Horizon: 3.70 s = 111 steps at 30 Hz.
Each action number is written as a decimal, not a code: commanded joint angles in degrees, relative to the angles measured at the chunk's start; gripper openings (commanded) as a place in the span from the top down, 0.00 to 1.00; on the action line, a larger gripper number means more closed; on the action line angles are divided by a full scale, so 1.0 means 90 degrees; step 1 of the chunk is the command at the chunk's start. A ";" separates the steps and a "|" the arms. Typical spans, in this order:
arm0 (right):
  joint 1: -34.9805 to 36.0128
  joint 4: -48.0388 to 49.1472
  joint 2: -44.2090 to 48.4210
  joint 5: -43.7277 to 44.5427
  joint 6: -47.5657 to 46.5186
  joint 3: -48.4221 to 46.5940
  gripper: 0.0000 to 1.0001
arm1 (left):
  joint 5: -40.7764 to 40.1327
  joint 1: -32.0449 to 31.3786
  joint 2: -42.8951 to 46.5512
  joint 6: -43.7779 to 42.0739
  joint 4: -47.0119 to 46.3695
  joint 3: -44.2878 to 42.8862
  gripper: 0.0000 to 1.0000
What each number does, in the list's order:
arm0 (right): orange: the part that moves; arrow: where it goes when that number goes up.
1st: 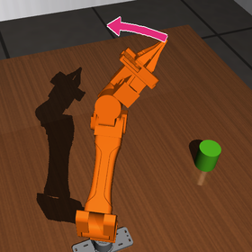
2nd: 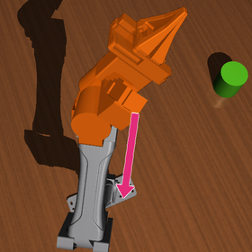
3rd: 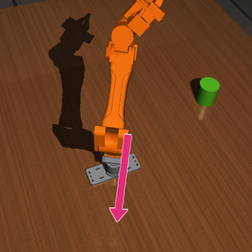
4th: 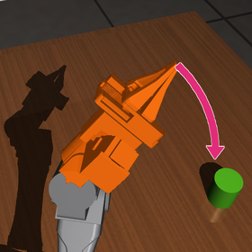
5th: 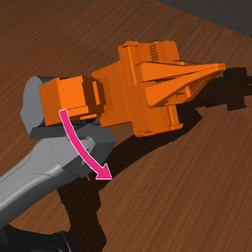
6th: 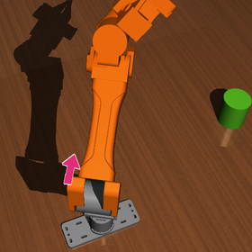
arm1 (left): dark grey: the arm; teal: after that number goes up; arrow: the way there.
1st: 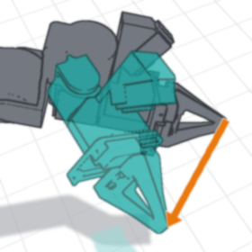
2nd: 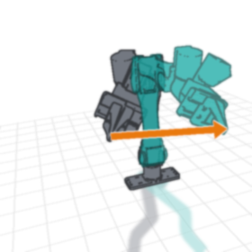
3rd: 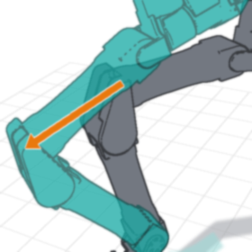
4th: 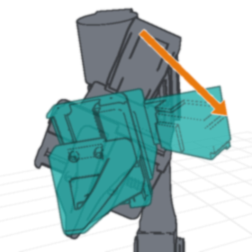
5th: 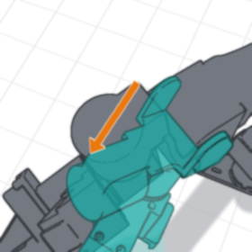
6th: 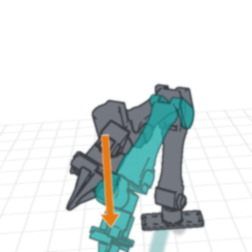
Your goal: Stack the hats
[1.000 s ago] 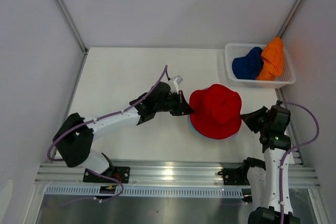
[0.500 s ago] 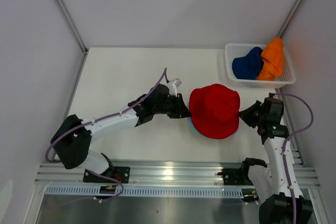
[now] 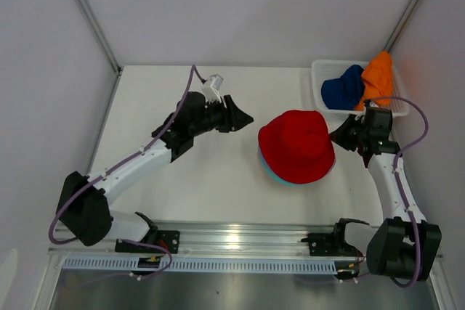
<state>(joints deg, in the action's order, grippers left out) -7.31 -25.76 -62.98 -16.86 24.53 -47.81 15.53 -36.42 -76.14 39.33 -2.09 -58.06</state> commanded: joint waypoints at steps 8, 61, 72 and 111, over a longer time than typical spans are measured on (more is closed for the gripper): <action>0.0362 0.0850 -0.1312 -0.0744 -0.0460 -0.1298 1.00 | 0.0032 0.0014 -0.1100 0.1811 -0.1517 0.0221 0.38; 0.0217 0.0246 -0.1322 0.0115 -0.0567 -0.1619 0.84 | -0.0329 -0.0709 -0.1659 0.0934 -0.0502 0.0437 0.70; -0.0906 -0.0342 -0.2971 0.1297 -0.1280 -0.5360 0.12 | -0.0417 0.0345 0.0246 -0.0697 0.1539 -0.0792 0.09; -0.0751 -0.0390 -0.5563 0.0892 -0.2608 -0.9952 1.00 | 0.0764 0.1879 0.0090 -0.1499 0.2019 -0.1976 0.01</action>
<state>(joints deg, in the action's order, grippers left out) -15.90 -33.12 -125.56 1.15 3.73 -132.03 17.67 -19.99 -78.41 26.44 18.15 -72.64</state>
